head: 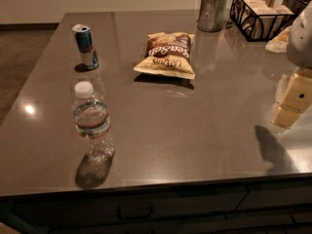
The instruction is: Knock water bottle over
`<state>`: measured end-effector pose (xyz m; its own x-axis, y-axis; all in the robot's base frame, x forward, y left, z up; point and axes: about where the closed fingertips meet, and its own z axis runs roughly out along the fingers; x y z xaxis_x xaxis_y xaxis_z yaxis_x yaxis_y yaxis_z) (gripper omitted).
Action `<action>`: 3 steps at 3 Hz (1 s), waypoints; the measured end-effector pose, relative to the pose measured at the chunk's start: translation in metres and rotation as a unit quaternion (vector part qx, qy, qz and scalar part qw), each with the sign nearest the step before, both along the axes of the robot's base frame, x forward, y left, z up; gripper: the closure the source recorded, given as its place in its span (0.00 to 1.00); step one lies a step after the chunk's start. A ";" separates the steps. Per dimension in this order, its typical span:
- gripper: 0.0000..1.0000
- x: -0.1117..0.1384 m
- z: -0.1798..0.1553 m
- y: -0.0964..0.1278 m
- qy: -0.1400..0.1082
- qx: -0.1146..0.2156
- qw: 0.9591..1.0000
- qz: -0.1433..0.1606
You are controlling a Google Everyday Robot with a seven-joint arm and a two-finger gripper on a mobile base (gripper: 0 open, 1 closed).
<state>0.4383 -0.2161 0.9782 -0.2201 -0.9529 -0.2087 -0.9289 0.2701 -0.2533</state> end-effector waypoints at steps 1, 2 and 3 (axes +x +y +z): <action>0.00 0.000 0.001 0.000 -0.001 0.000 1.000 0.000; 0.00 0.003 -0.005 0.022 0.001 0.034 0.999 0.015; 0.00 0.004 -0.017 0.062 0.006 0.089 0.995 0.044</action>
Offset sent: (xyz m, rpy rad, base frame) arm 0.0077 0.0568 -0.0184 0.1842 0.0293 0.0855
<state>0.4426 -0.1544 0.9613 -0.1421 -0.9166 -0.3736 -0.9536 0.2280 -0.1966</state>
